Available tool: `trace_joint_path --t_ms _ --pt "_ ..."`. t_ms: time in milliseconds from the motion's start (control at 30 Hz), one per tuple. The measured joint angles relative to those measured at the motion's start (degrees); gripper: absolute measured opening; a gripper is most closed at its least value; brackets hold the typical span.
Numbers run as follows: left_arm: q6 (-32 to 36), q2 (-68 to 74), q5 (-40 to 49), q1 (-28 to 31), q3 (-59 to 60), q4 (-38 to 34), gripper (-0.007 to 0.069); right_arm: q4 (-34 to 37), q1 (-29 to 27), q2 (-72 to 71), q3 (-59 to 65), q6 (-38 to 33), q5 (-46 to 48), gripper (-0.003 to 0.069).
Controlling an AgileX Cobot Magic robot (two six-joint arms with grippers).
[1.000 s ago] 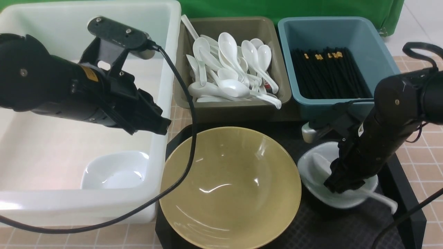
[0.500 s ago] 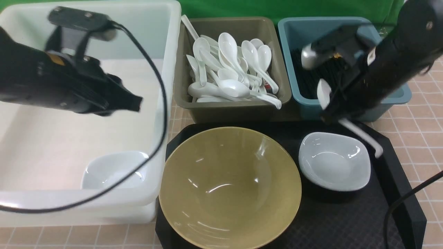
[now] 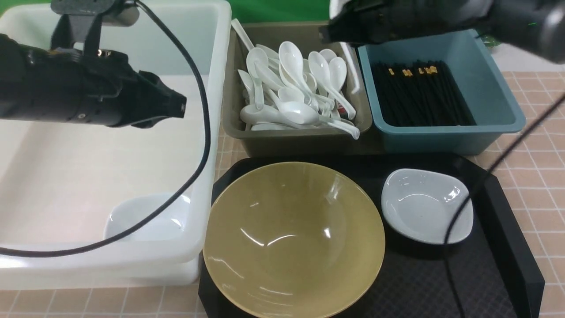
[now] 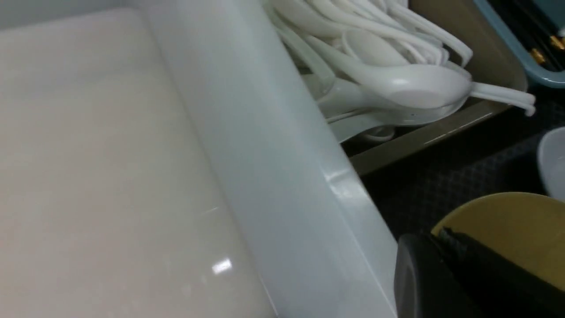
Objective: On brown table put chopsticks spoon bowls plates into blue grey white boxes.
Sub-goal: 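Place the white spoon into the bin of spoons with the right gripper, then grasp the large bowl on the tray by its rim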
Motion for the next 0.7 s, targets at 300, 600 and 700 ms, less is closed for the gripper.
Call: trace_joint_path --t_ms 300,600,700 --pt "2.7 1.4 5.2 0.0 -4.1 -2.0 0.0001 0.1 -0.5 4.7 -16.7 -0.4 18.2 0.0529" --pt "2.5 15.9 22.0 -5.8 -24.7 6.0 0.0004 -2.4 -1.1 1.5 -26.9 -2.5 49.5 0.0536" --pt "-0.5 23.2 24.1 -11.6 -31.0 13.6 0.0024 -5.6 -1.2 -3.1 -23.4 -0.9 50.6 0.0484"
